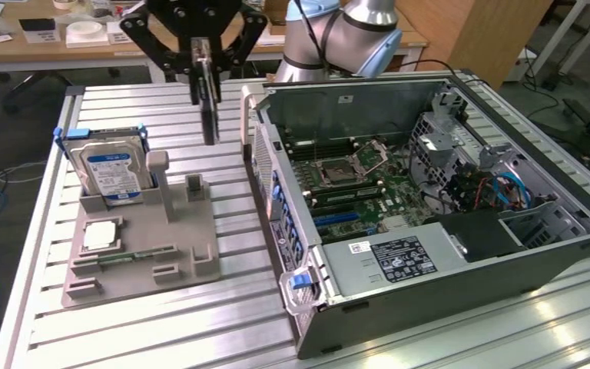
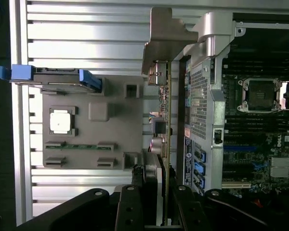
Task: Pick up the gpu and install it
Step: 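Pick up the gpu and move the gpu toward the slot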
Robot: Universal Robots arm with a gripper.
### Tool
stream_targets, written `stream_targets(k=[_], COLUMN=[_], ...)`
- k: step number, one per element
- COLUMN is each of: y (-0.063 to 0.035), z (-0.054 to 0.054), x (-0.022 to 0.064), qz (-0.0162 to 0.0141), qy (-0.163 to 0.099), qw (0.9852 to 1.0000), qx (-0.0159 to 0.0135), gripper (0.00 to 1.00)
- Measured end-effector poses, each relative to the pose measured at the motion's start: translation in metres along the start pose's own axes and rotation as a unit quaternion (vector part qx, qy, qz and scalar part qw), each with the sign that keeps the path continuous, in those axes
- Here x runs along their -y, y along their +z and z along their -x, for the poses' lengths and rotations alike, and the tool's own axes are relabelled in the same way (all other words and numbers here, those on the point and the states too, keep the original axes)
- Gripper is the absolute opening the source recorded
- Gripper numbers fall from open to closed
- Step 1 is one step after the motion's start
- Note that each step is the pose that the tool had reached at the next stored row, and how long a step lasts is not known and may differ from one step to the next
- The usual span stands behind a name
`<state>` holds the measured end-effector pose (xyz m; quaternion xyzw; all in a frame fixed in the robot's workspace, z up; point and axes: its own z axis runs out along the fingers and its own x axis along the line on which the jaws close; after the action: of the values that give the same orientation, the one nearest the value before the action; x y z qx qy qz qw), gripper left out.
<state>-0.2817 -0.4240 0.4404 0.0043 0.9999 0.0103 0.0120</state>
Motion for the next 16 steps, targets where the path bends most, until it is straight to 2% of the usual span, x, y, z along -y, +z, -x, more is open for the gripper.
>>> stream_targets(k=[7, 16], y=[0.0010, 0.0017], z=[0.029, 0.054], x=[-0.0001, -0.0002], qz=[0.0001, 0.0001], qy=[0.000, 0.000], qw=[1.0000, 1.0000], qx=[0.0000, 0.0000], gripper=[0.28, 0.28])
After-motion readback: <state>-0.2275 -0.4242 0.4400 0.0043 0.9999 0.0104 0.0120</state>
